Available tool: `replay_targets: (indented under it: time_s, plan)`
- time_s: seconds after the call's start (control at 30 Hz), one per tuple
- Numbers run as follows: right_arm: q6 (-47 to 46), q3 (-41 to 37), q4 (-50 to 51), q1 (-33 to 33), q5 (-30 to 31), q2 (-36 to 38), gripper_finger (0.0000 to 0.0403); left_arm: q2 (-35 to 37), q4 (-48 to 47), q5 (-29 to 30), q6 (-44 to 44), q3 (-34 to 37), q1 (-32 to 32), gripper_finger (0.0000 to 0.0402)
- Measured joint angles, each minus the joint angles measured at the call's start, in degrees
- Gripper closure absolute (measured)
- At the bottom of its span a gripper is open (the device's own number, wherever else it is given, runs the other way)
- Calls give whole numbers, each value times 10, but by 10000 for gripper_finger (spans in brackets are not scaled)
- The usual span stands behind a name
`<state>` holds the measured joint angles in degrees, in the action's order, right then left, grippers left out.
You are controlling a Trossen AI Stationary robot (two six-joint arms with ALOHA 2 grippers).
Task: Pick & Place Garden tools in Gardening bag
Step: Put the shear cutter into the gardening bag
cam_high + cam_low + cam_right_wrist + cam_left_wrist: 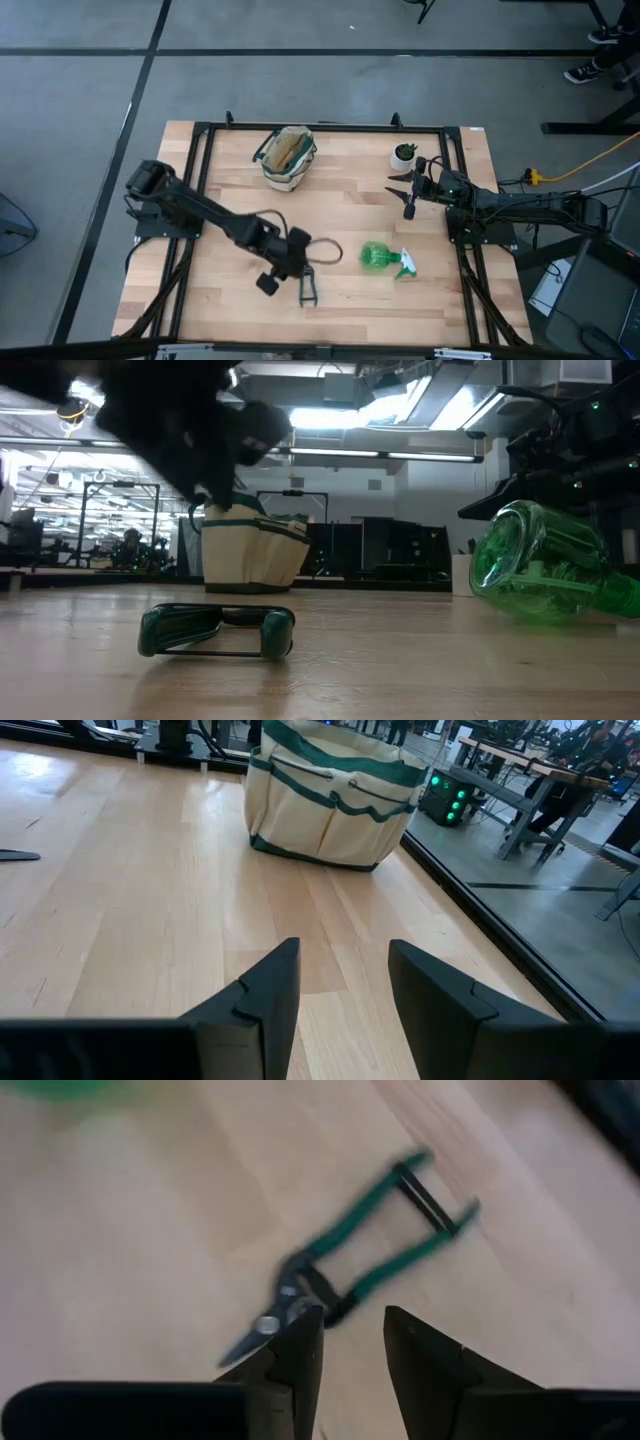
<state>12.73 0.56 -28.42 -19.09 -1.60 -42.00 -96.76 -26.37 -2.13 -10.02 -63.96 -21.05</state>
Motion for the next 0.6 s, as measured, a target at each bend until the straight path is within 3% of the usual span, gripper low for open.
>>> replay_targets:
  time_s: [0.23,0.6]
  plan:
    - [0,0,0,0,0,0,244,-48,36,10,-117,0,-26,311]
    - [0,0,0,0,0,0,245,-54,78,-5,-252,0,-26,320]
